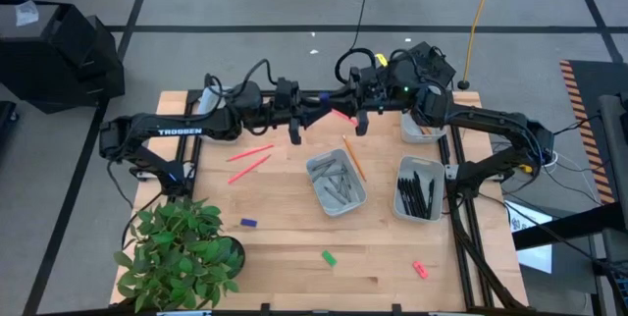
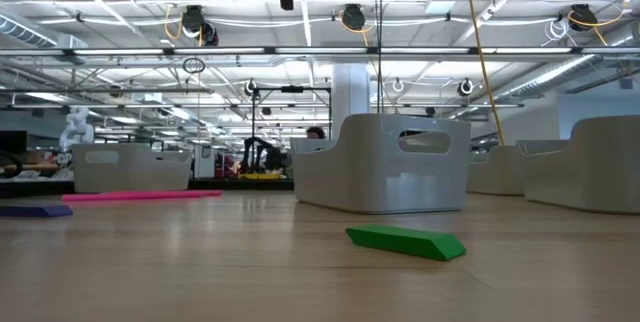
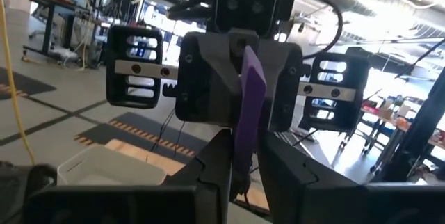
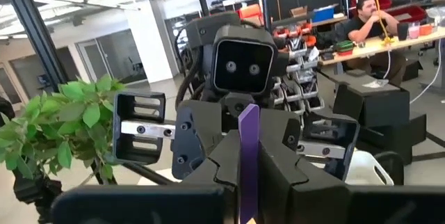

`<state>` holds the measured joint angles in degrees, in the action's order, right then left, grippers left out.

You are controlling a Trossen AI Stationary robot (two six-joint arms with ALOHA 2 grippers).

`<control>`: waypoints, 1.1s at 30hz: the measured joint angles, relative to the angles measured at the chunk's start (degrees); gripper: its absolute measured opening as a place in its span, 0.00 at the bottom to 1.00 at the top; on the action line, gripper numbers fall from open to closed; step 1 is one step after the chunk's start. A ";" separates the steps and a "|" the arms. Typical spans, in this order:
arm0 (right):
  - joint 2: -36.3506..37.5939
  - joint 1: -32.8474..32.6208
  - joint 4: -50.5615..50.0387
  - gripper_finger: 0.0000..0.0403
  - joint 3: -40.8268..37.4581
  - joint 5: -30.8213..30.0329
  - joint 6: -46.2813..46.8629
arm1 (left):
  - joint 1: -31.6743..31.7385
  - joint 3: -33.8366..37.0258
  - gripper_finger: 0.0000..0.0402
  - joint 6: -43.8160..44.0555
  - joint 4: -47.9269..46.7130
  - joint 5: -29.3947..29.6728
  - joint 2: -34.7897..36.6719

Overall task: Sort crayons/erasers/pens/pencils in bins
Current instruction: Put the violet eraser into the top left gray bin

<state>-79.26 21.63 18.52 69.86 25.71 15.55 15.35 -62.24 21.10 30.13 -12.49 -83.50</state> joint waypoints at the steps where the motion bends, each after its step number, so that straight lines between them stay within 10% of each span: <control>1: 0.00 0.00 -0.30 0.05 -0.01 0.00 -0.18 | 0.00 0.00 0.18 0.00 -0.52 0.00 0.00; 33: -0.04 -0.68 -9.50 0.05 0.00 2.38 -2.78 | -0.11 0.00 0.05 -1.51 -7.74 -2.40 -0.42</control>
<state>-79.31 20.95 9.02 69.86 28.10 12.78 15.25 -62.24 19.59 22.39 -14.90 -83.92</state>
